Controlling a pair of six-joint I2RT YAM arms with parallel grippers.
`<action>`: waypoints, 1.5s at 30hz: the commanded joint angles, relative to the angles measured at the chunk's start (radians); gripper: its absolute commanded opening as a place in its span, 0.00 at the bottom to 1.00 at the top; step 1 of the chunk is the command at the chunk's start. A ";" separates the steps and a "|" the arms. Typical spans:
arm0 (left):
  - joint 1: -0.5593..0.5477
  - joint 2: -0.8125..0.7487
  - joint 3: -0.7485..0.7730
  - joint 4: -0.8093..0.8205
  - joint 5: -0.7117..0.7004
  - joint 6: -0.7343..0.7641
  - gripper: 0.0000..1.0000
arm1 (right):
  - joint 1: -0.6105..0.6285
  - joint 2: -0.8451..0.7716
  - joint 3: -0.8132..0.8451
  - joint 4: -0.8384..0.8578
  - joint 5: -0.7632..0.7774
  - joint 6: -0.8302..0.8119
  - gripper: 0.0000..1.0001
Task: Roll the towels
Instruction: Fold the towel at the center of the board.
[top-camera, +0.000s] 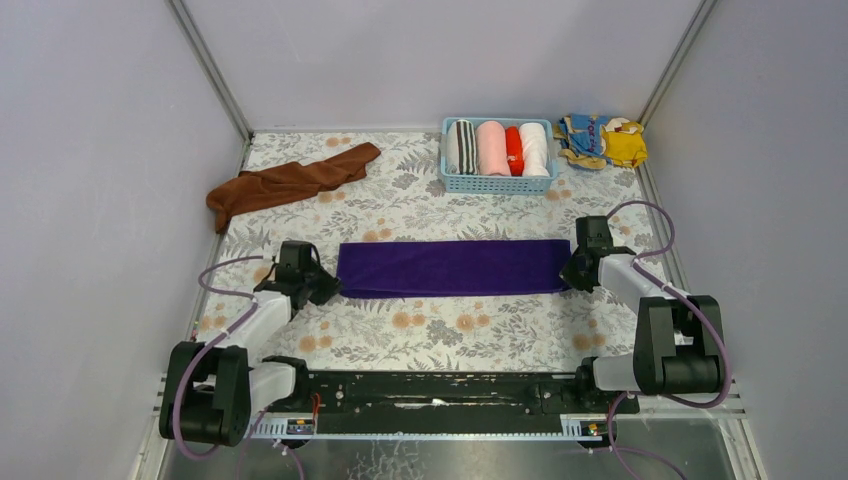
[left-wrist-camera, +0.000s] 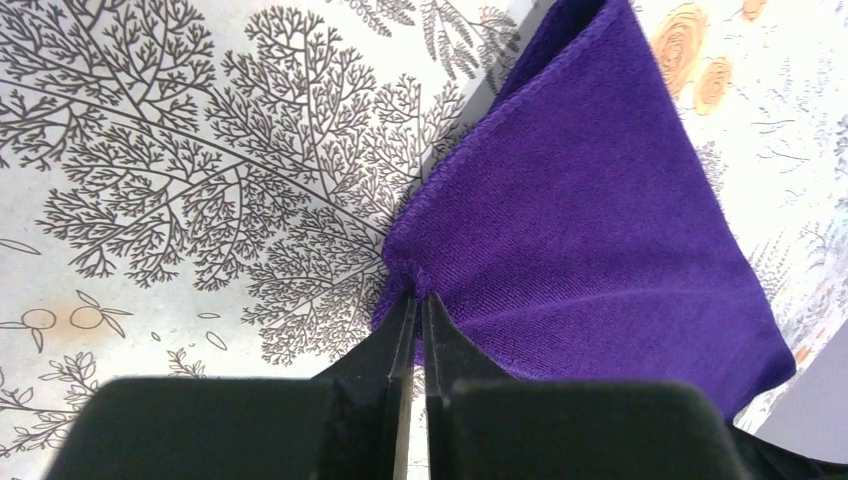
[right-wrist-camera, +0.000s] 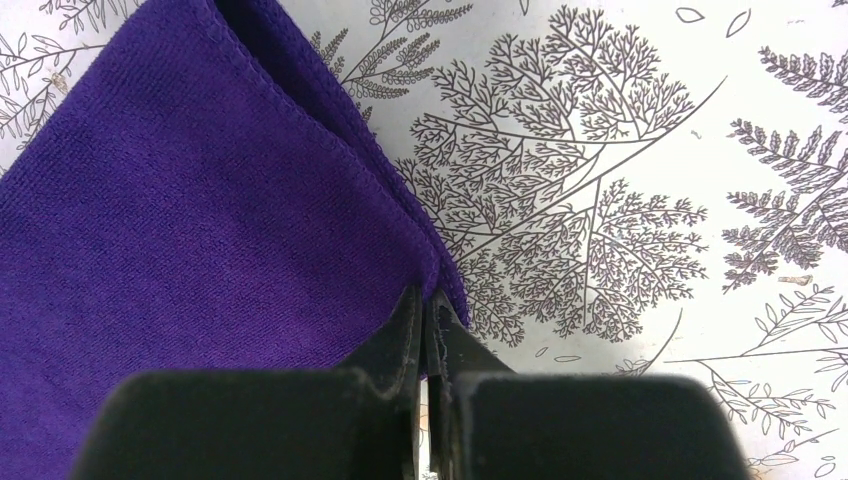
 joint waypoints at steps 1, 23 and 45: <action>0.008 -0.051 0.020 -0.002 -0.025 0.010 0.00 | -0.008 0.006 0.021 -0.018 0.012 -0.007 0.00; 0.008 -0.147 -0.002 -0.060 0.019 -0.007 0.00 | -0.008 -0.015 0.095 -0.071 0.112 -0.035 0.00; -0.001 -0.155 -0.103 -0.037 0.016 -0.038 0.25 | -0.009 0.080 0.096 -0.071 0.139 -0.037 0.29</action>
